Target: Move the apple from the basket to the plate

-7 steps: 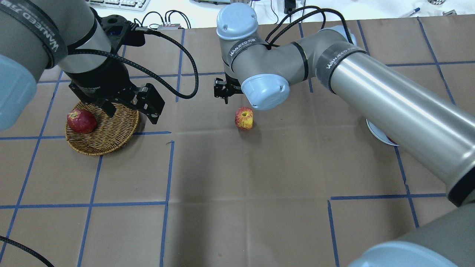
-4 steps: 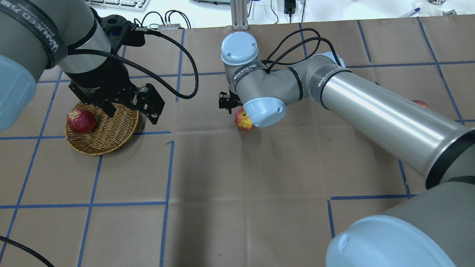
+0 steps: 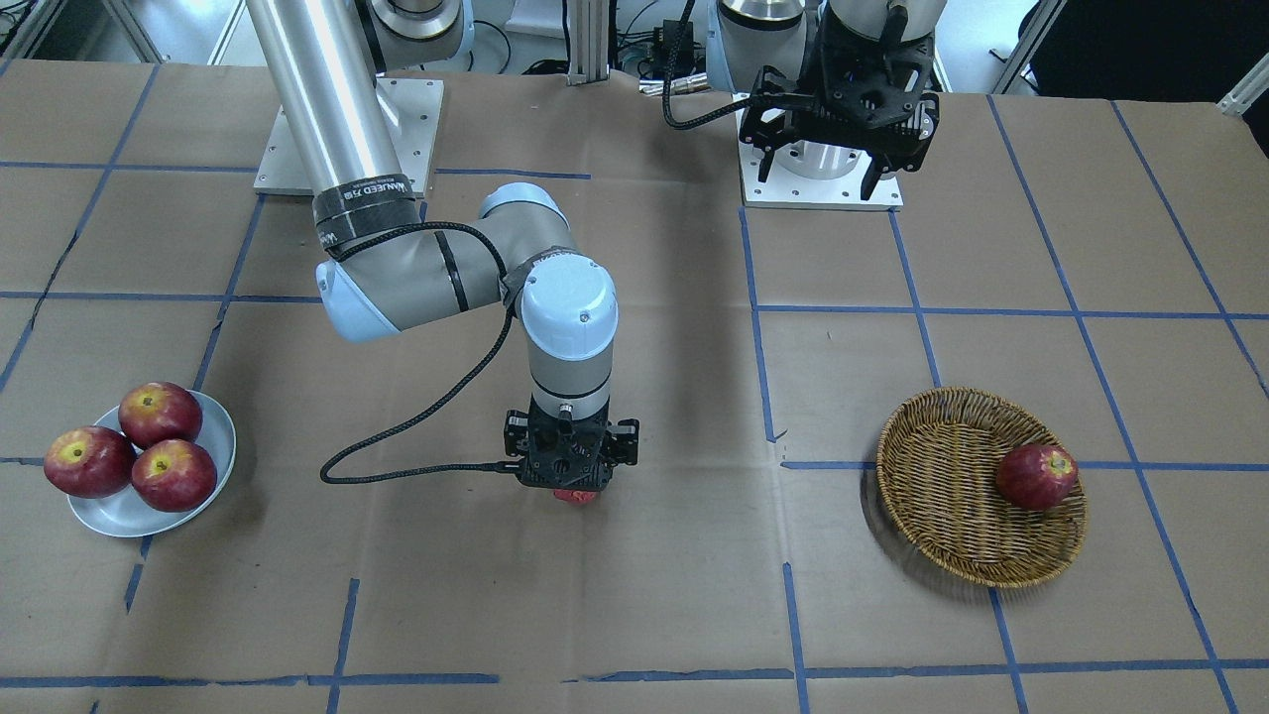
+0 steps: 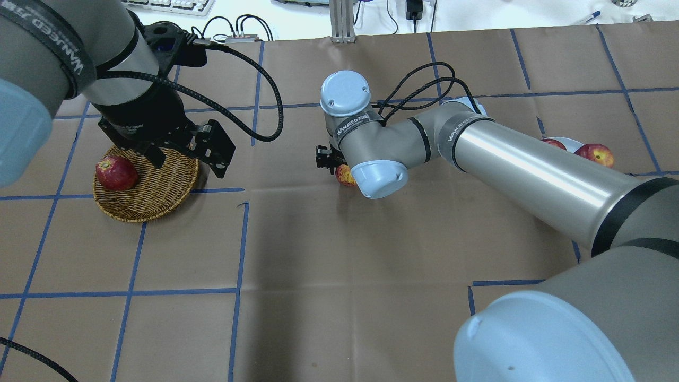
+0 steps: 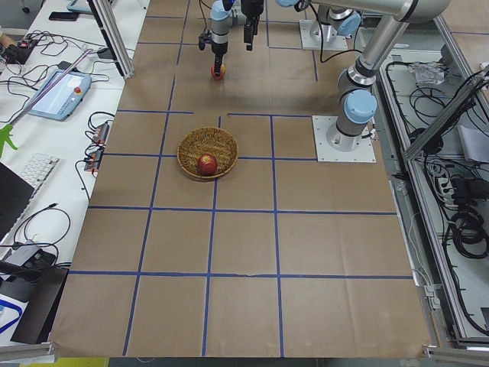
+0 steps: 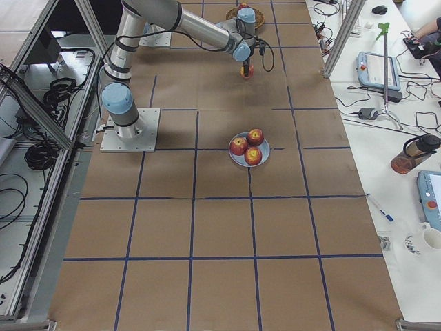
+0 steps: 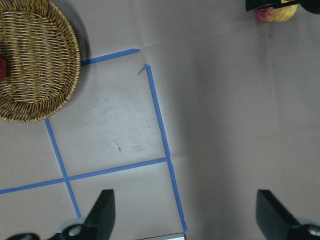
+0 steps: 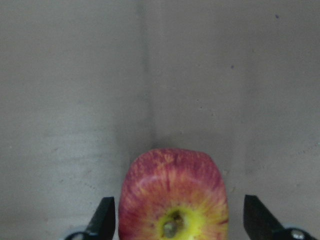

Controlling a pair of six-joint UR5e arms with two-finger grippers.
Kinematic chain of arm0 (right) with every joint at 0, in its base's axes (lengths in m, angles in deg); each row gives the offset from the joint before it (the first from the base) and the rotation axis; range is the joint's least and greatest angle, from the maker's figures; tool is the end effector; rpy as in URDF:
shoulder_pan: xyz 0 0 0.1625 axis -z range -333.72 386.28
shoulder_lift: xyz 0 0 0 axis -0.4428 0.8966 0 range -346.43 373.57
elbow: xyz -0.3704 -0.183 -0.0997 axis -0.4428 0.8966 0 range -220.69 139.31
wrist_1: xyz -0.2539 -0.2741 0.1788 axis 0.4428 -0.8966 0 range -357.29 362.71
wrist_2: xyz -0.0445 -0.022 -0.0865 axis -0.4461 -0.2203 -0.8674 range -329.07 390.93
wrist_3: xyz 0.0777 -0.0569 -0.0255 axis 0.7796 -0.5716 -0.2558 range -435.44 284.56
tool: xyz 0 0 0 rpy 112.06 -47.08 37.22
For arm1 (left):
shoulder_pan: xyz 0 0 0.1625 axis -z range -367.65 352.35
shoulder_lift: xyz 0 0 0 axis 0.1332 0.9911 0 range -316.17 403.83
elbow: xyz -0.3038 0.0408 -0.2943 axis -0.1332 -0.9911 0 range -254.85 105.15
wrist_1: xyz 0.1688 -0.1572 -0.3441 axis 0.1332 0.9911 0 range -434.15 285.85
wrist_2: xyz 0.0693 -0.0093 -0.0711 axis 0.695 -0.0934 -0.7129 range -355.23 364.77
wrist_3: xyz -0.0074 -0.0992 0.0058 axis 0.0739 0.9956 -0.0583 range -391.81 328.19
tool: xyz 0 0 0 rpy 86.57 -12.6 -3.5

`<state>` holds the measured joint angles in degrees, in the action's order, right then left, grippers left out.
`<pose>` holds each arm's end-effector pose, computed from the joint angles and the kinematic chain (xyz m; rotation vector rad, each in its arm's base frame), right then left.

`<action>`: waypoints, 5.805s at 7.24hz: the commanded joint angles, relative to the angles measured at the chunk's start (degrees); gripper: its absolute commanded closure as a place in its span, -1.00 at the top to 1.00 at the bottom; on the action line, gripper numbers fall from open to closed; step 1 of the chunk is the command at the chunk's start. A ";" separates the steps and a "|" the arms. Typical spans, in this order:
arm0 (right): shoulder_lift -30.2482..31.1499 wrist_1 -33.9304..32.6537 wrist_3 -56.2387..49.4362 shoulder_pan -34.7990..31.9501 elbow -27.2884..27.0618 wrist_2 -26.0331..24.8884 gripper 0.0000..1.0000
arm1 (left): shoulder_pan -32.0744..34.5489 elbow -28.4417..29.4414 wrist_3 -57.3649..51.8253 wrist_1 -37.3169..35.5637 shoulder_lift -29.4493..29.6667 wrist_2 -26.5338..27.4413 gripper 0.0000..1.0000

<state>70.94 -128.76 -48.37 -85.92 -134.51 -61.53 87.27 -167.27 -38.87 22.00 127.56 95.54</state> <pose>0.3661 -0.5555 0.1971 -0.1361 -3.1324 0.1532 -0.1693 -0.4276 0.5077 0.3271 3.1111 0.0633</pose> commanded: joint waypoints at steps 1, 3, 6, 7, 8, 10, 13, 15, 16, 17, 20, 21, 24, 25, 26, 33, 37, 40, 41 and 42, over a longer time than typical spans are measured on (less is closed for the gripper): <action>-0.68 -0.19 0.00 0.05 0.39 0.00 0.23 | 0.08 -0.04 0.03 0.00 0.13 -0.07 0.98; -0.07 -0.81 -0.18 0.32 0.57 -0.08 -0.17 | 0.09 0.05 0.03 0.00 0.13 -0.07 0.98; 5.44 5.30 -0.53 2.24 3.20 0.27 -0.19 | 0.09 0.05 0.03 0.00 0.21 -0.07 0.98; 9.47 9.96 -1.57 4.69 2.95 0.18 -0.19 | 0.09 0.05 0.03 0.00 0.21 -0.07 0.98; 13.17 15.66 -5.85 8.80 2.77 0.27 -0.19 | 0.09 0.05 0.03 0.00 0.21 -0.07 0.98; 18.63 20.97 -20.40 19.60 1.37 0.09 -0.19 | 0.09 -0.04 0.03 0.00 0.21 -0.07 0.98; 23.22 21.34 -37.82 33.05 -3.28 -0.17 -0.20 | 0.09 -0.04 0.12 -0.09 0.39 -0.16 0.98; 23.22 21.17 -48.73 41.33 -6.27 0.62 -0.20 | 0.09 0.05 0.03 0.00 0.22 -0.16 0.98; 22.88 20.38 -53.39 43.89 -7.33 0.71 -0.21 | 0.09 -0.04 0.12 0.00 0.30 -0.16 0.98; 22.09 18.81 -55.70 46.44 -7.43 1.58 -0.21 | 0.09 -0.04 0.12 -0.09 0.39 -0.16 0.98; 16.82 15.28 -57.83 47.34 -7.69 2.73 -0.21 | 0.17 -0.04 0.03 0.00 0.22 -0.16 0.98; 16.29 14.76 -57.92 47.34 -8.13 2.73 -0.21 | 0.17 -0.04 0.12 0.00 0.30 -0.16 0.98; 15.75 12.38 -58.10 47.69 -9.98 2.29 -0.20 | 0.09 -0.04 0.12 -0.09 0.39 -0.24 0.98; 15.75 12.46 -58.10 48.82 -9.98 2.46 -0.19 | 0.09 -0.04 0.12 -0.09 0.39 -0.24 0.98; 15.14 12.47 -58.10 49.53 -9.89 2.12 -0.17 | 0.09 -0.04 0.12 -0.09 0.39 -0.24 0.98; 19.51 15.87 -57.22 47.79 -7.35 3.69 1.00 | 0.00 -0.04 0.12 -0.09 0.39 -0.16 0.98; 30.76 33.72 -46.02 38.58 -1.89 3.78 1.00 | 0.09 -0.04 0.12 -0.09 0.39 -0.24 0.98; 34.73 35.23 -30.46 25.06 -1.80 3.17 0.99 | 0.00 -0.04 -0.23 0.09 0.48 0.19 0.98; 35.52 36.53 -26.85 22.06 -1.89 2.91 0.99 | 0.00 -0.13 -0.15 0.00 0.65 0.28 0.98; 35.35 36.81 -26.46 21.68 -1.80 2.47 1.00 | 0.00 -1.52 -0.06 -0.35 0.13 0.28 0.98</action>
<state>105.98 -92.62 -77.08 -62.34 -136.34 -58.63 87.28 -167.76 -39.00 21.93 128.00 95.76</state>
